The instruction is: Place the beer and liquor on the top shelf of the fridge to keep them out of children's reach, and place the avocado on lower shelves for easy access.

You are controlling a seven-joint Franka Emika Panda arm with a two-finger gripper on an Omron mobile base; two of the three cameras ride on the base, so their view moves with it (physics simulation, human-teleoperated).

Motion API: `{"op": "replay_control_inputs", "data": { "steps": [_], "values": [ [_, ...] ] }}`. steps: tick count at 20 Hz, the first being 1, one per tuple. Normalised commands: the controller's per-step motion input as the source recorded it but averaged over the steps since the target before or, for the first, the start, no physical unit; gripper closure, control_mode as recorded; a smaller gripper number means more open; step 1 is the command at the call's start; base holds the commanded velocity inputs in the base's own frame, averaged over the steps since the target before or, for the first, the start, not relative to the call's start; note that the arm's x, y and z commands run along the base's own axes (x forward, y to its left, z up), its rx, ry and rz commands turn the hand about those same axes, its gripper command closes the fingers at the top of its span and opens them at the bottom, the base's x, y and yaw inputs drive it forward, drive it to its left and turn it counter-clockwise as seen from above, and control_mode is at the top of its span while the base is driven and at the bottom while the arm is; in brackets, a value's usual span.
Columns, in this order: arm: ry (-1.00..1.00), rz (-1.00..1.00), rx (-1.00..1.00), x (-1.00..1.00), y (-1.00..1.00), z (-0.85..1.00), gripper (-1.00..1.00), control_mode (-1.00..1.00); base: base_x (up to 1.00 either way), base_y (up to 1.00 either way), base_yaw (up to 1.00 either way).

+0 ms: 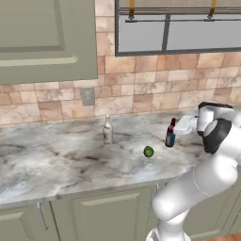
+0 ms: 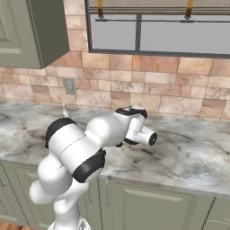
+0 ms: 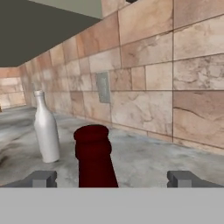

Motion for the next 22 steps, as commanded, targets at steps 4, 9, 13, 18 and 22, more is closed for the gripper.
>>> {"op": "replay_control_inputs", "data": {
  "steps": [4, 9, 13, 18, 22],
  "values": [
    [0.00, 0.00, 0.00, 0.07, 0.00, -0.21, -1.00, -1.00, 0.00, 0.00, 0.00],
    [0.00, 0.00, 0.00, 0.02, 0.03, -0.15, -1.00, -1.00, 0.00, 0.00, 0.00],
    [0.00, 0.00, 0.00, 0.00, 0.21, -0.07, -1.00, -1.00, 0.00, 0.00, 0.00],
    [0.00, 0.00, 0.00, 0.00, 0.35, -0.01, 1.00, -1.00, 0.00, 0.00, 0.00],
    [0.00, 0.00, 0.00, 0.01, 0.08, 0.00, 1.00, -1.00, 0.00, 0.00, 0.00]
  ]
}}
